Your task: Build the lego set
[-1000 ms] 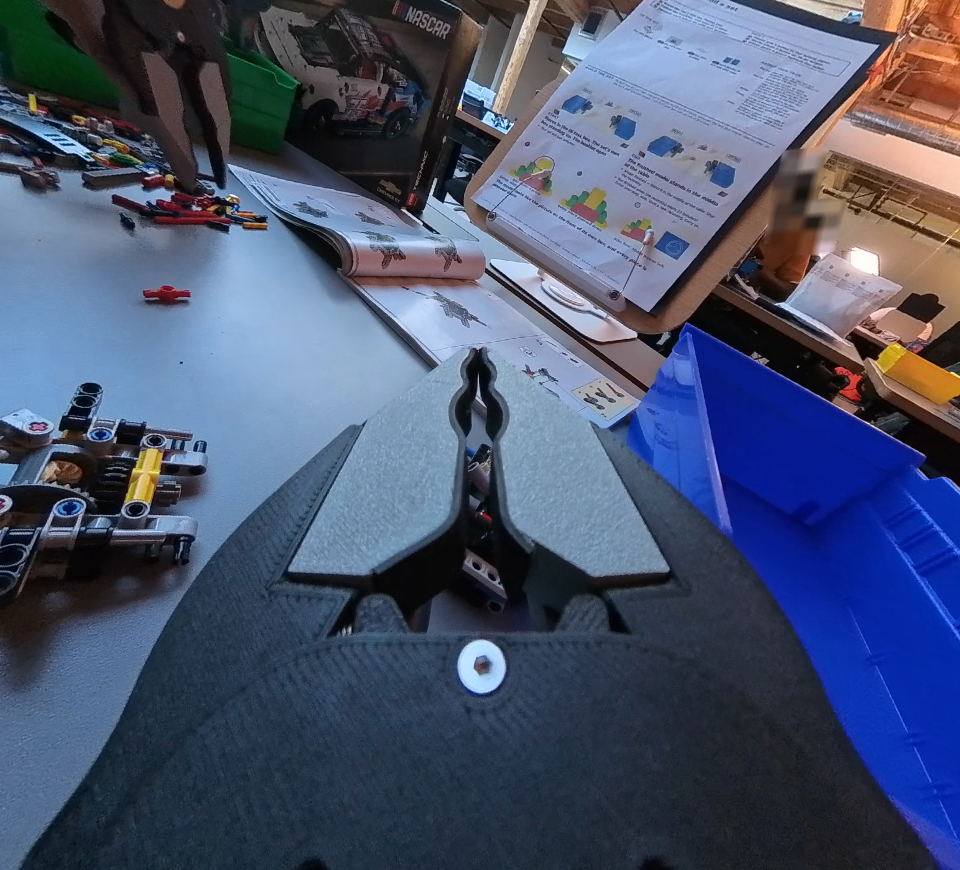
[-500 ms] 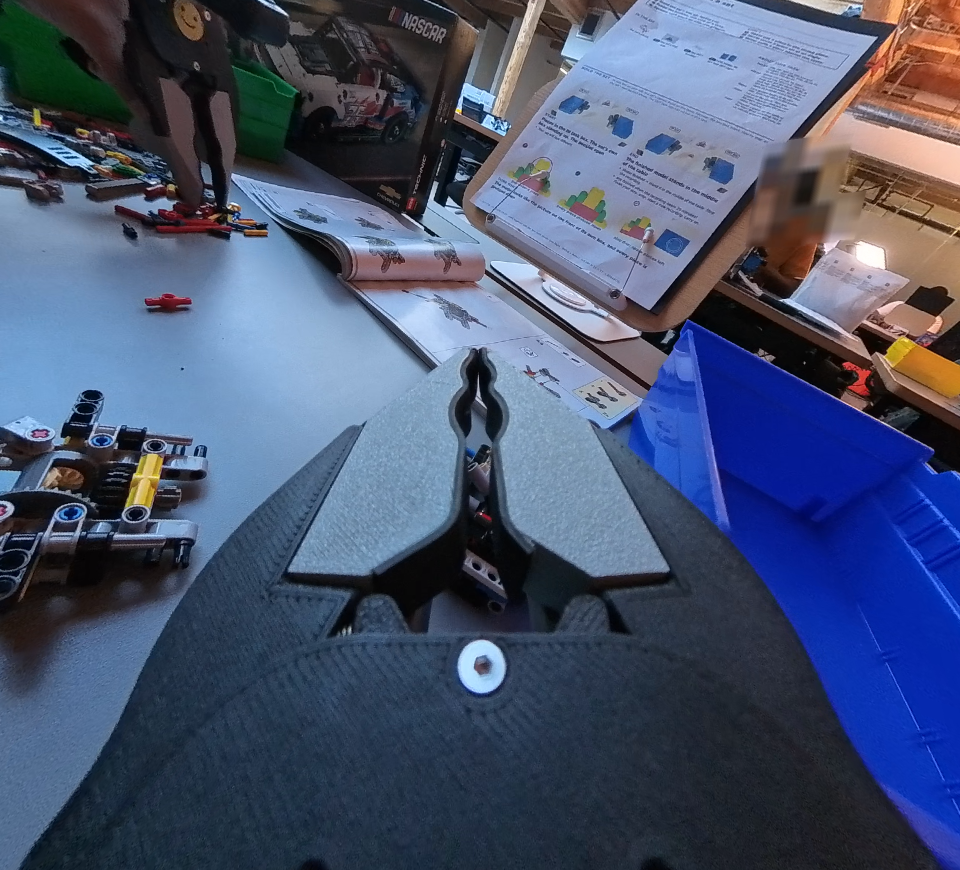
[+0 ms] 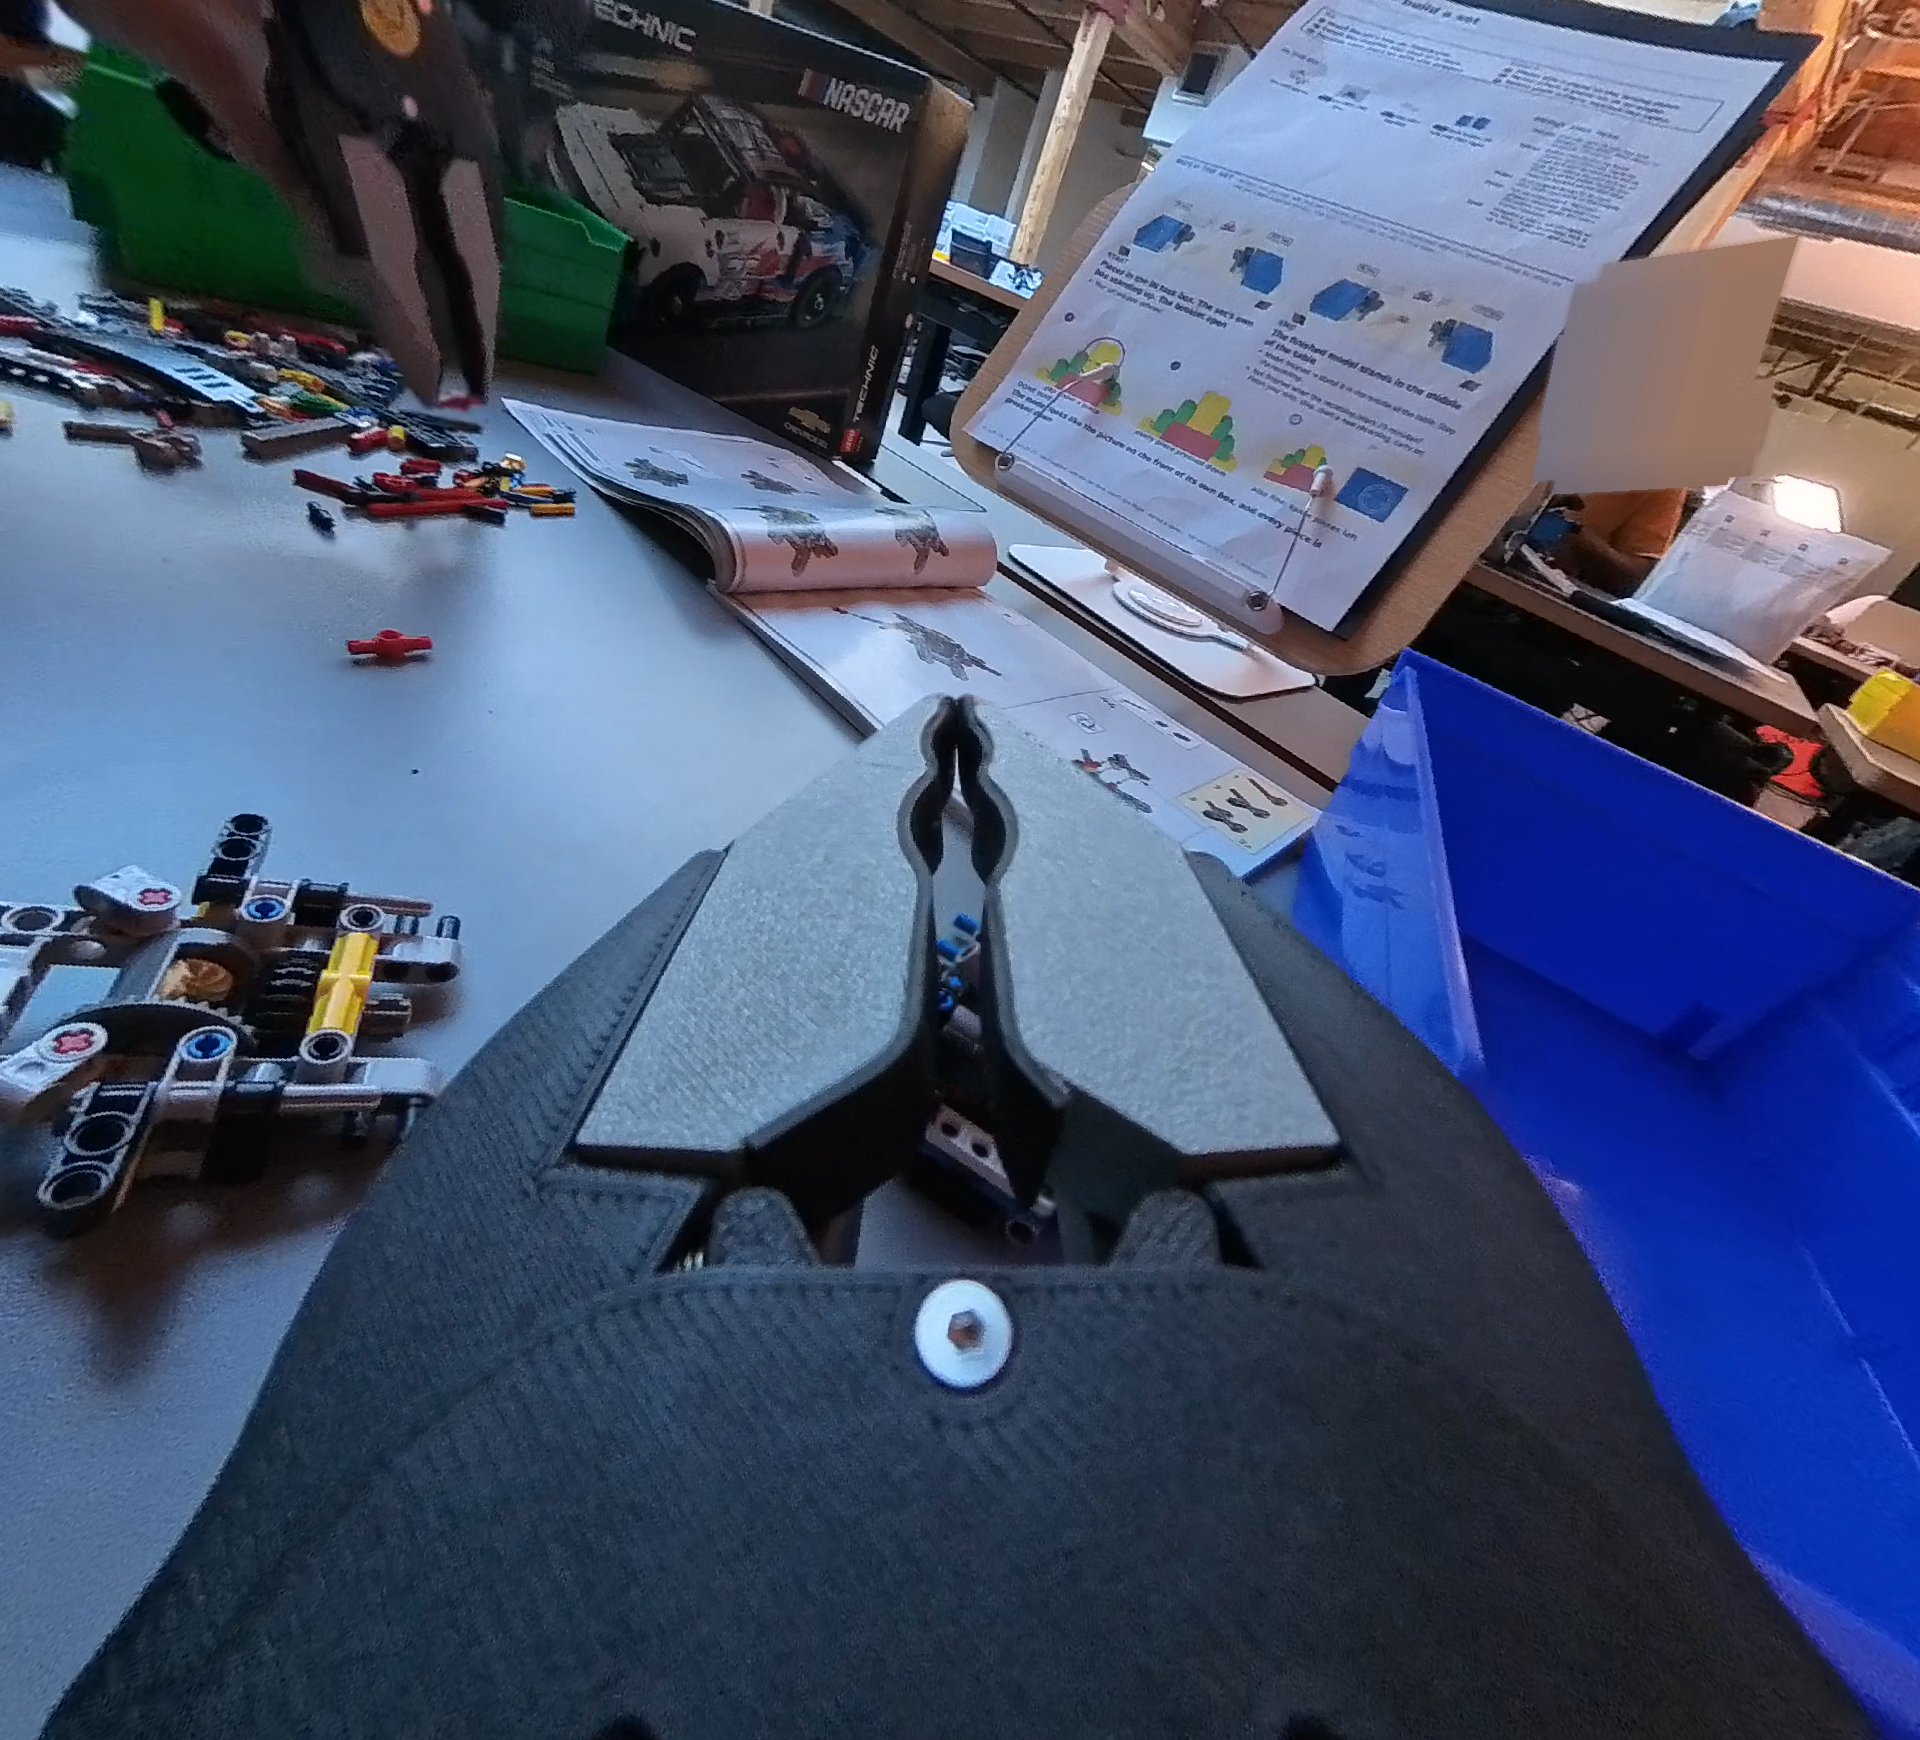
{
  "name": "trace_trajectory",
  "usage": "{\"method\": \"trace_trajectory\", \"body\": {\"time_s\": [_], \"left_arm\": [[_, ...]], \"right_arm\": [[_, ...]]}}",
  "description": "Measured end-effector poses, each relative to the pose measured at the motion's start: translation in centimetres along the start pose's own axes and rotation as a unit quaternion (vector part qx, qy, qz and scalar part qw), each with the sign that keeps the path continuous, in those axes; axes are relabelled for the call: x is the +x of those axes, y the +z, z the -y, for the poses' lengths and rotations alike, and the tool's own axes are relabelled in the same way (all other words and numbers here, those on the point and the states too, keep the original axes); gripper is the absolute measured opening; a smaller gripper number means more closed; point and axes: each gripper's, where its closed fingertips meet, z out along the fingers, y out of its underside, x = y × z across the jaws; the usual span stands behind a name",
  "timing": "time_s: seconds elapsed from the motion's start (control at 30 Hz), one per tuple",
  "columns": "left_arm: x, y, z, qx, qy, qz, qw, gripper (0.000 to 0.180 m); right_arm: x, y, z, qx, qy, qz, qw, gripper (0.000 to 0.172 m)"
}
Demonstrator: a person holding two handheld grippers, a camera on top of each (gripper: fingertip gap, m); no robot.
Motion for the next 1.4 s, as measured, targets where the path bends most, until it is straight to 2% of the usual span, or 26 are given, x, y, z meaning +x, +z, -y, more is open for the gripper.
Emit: {"method": "trace_trajectory", "body": {"time_s": [0.13,0.23,0.3,0.33,0.4,0.43,0.47,0.5,0.53,0.6,0.67,0.7,0.93,1.07,1.17,1.2,1.23,1.27,1.4], "left_arm": [[5.0,-2.3,5.0,0.037,0.053,-0.001,0.998,0.021],[13.3,-1.7,10.3,0.081,0.075,-0.058,0.992,0.022],[19.9,-0.2,13.2,0.106,0.104,-0.092,0.985,0.022],[21.8,1.3,13.9,0.102,0.129,-0.075,0.984,0.022],[23.9,5.3,13.3,0.050,0.163,-0.044,0.984,0.022],[24.8,6.6,13.1,0.039,0.160,-0.055,0.985,0.022],[26.2,5.9,14.9,0.101,0.134,-0.090,0.982,0.022],[26.5,5.6,15.1,0.104,0.113,-0.098,0.983,0.022],[26.0,5.6,15.1,0.096,0.106,-0.075,0.987,0.022],[25.8,5.3,15.3,0.112,0.126,-0.037,0.985,0.022],[25.7,6.1,14.4,0.087,0.120,-0.022,0.989,0.022],[25.9,6.6,14.0,0.078,0.117,-0.022,0.990,0.022],[26.4,6.4,14.0,0.131,0.113,-0.036,0.984,0.028],[26.0,6.3,13.4,0.144,0.101,-0.054,0.983,0.045],[25.9,6.2,13.1,0.164,0.106,-0.056,0.979,0.045],[25.8,6.2,13.1,0.173,0.106,-0.055,0.978,0.046],[25.8,6.2,13.1,0.182,0.103,-0.057,0.976,0.045],[25.9,6.2,13.2,0.191,0.100,-0.063,0.974,0.045],[25.7,6.2,13.3,0.212,0.088,-0.102,0.968,0.044]], "right_arm": [[-0.9,0.7,-0.1,-0.006,0.010,0.029,1.000,0.000],[-2.0,0.9,0.1,-0.007,0.022,0.058,0.998,0.000],[-2.2,0.6,0.6,-0.002,0.030,0.062,0.998,0.000],[-2.1,0.3,1.1,0.007,0.035,0.058,0.998,0.000],[-1.4,-0.4,1.9,0.024,0.047,0.037,0.998,0.000],[-1.0,-0.9,2.3,0.035,0.050,0.024,0.998,0.000],[-0.6,-1.4,2.5,0.043,0.052,0.013,0.998,0.000],[-0.4,-1.8,2.5,0.043,0.052,0.001,0.998,0.000],[-0.3,-2.3,2.4,0.040,0.050,-0.008,0.998,0.000],[-0.7,-3.6,2.7,0.045,0.042,-0.016,0.998,0.000],[-1.9,-4.9,3.0,0.052,0.031,-0.011,0.998,0.000],[-2.7,-5.4,3.0,0.048,0.024,-0.005,0.999,0.000],[-7.1,-6.2,1.6,-0.013,-0.045,0.037,0.998,0.000],[-11.1,-6.1,1.0,-0.068,0.000,0.142,0.987,0.000],[-14.0,-6.6,0.2,-0.122,0.010,0.200,0.972,0.000],[-14.4,-6.7,-0.2,-0.144,0.010,0.204,0.968,0.004],[-14.5,-6.5,-0.6,-0.165,0.017,0.191,0.967,0.033],[-14.6,-6.3,-0.9,-0.183,0.029,0.180,0.966,0.050],[-15.7,-5.6,-2.3,-0.231,0.046,0.172,0.957,0.056]]}}
